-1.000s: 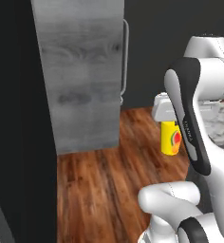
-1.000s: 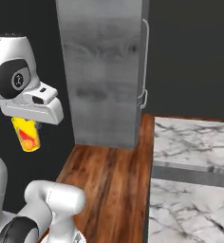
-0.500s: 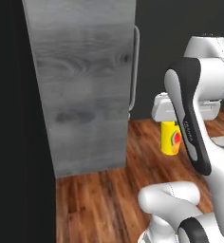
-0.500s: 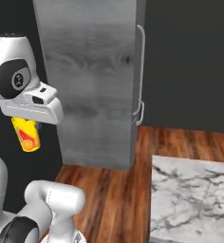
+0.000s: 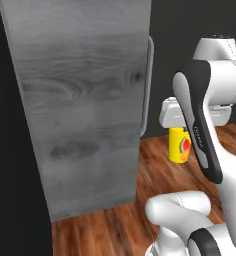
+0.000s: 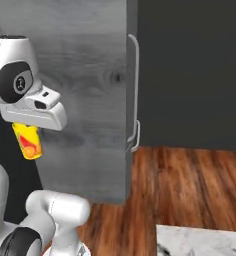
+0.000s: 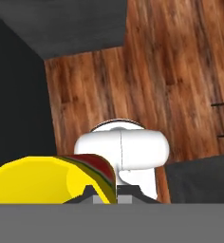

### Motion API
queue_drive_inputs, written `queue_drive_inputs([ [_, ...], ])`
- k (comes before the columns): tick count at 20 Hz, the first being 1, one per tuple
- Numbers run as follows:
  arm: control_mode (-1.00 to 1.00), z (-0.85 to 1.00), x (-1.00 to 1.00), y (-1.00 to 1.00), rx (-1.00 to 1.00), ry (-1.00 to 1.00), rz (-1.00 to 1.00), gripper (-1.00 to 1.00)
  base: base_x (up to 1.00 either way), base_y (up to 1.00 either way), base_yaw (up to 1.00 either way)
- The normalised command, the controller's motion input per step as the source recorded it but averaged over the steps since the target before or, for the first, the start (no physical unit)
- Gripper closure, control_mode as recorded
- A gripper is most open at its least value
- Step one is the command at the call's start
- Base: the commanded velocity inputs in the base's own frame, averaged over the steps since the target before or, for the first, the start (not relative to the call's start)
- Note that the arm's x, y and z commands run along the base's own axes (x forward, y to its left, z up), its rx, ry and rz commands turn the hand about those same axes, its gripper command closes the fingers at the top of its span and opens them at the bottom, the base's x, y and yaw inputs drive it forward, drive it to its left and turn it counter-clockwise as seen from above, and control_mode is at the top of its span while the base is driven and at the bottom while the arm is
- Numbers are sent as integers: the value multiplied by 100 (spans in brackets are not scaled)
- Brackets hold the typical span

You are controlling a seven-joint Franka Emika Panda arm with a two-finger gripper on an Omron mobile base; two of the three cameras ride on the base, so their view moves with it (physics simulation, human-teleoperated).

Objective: There is a tray on the dining counter. Grab the cup, mug, and pitcher and place them on the tray. The pitcher may be placed next to the tray if it cannot fit the tray.

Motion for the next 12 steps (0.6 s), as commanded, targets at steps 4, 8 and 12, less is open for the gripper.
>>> queue_drive_inputs([
  [4, 100, 0, 0, 0, 0, 0, 0, 100, 37, 5, -60],
  [8, 100, 0, 0, 0, 0, 0, 0, 100, 12, 0, -84],
  [12, 100, 0, 0, 0, 0, 0, 0, 100, 3, 0, -90],
])
